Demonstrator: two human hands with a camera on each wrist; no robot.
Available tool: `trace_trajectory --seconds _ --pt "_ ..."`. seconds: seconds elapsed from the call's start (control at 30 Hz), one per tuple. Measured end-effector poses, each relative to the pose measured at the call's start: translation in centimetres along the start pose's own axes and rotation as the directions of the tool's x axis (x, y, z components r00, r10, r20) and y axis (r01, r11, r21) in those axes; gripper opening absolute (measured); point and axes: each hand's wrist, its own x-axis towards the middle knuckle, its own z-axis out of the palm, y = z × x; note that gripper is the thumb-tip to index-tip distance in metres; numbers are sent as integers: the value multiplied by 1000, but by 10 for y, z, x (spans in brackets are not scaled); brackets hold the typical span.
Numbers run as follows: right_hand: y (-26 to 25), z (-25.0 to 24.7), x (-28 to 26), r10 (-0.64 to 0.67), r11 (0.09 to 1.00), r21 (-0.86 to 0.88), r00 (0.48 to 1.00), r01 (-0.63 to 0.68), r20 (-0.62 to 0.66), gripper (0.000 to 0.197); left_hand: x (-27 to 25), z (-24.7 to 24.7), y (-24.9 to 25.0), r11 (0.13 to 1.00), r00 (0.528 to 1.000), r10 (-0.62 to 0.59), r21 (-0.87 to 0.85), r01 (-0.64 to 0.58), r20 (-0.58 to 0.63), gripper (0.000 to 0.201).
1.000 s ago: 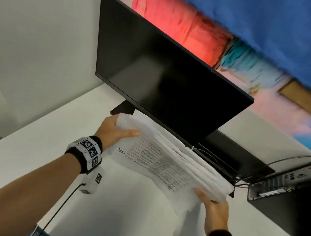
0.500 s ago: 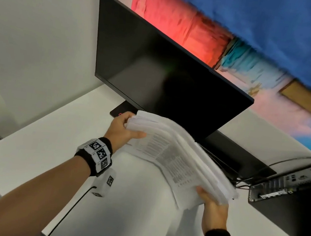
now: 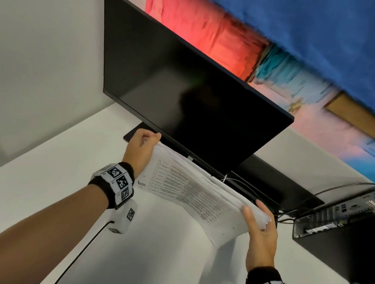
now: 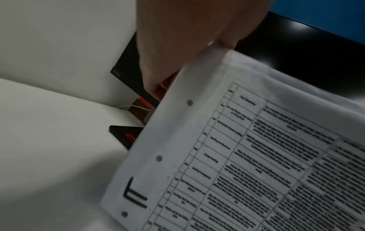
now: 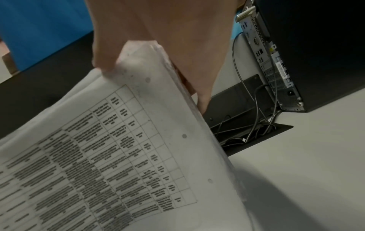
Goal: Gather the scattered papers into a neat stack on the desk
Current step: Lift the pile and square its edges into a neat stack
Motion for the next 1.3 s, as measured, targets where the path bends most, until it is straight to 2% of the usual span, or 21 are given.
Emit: trace_trajectory --seconds 0.03,0.07,0.13,0.2,0.3,0.37,0.43,0.5,0.6,0.67,0.73,0.83,0.87,0.93,1.0,1.13,1.2,1.3 --pt "-2 3 0 15 1000 27 1000 -14 -24 66 1 1 0 1000 999 -26 -12 26 26 36" --pt "-3 5 1 23 999 46 999 -21 -49 57 1 2 -1 999 998 -41 12 40 42 41" --pt "-6 11 6 38 998 59 995 -32 -98 31 3 5 -4 995 1000 -21 95 19 17 44" --pt "-9 16 10 50 997 62 990 -43 -133 23 3 7 -2 997 1000 -1 83 2 -9 44" --pt "-10 18 17 53 997 62 983 -42 -176 22 2 4 0 999 994 -35 -15 37 104 57" --pt "-5 15 21 55 998 52 983 -47 -177 24 4 -1 -4 1000 975 -20 13 17 220 74" --pt "-3 11 20 63 998 22 993 -61 -100 42 7 -6 -8 997 957 -33 74 12 289 84" --pt "0 4 17 80 996 -24 997 -80 2 65 11 -8 -11 991 949 -58 130 18 309 78" --pt "9 -4 14 102 990 -111 991 -92 85 72 12 -9 -17 990 945 -59 139 14 322 47" --pt "21 -10 16 151 984 -106 988 -146 43 70 12 -8 -19 993 948 -69 117 34 310 34" --pt "31 -12 17 172 981 -94 985 -172 -8 58 13 -7 -23 993 945 -102 89 78 311 38" --pt "33 -3 16 160 976 -145 986 -164 -33 45 10 0 -27 988 935 -130 122 95 331 65" --pt "30 1 16 164 974 -149 986 -168 -44 41 8 5 -28 988 938 -130 123 95 323 65" --pt "25 8 18 166 977 -116 982 -176 -94 42 4 13 -27 992 953 -115 79 97 282 49" --pt "22 8 22 117 991 -54 985 -124 -131 46 1 15 -21 997 970 -80 -2 82 230 38" --pt "25 -1 22 54 998 -23 990 -57 -132 54 -1 1 -11 996 986 18 -91 -2 168 48" --pt "29 0 19 55 997 -51 995 -60 -84 50 -2 -6 -14 998 980 4 -64 9 198 49" --pt "28 6 18 103 992 -72 993 -107 -54 38 -6 -6 -16 997 973 -65 -27 72 222 37"
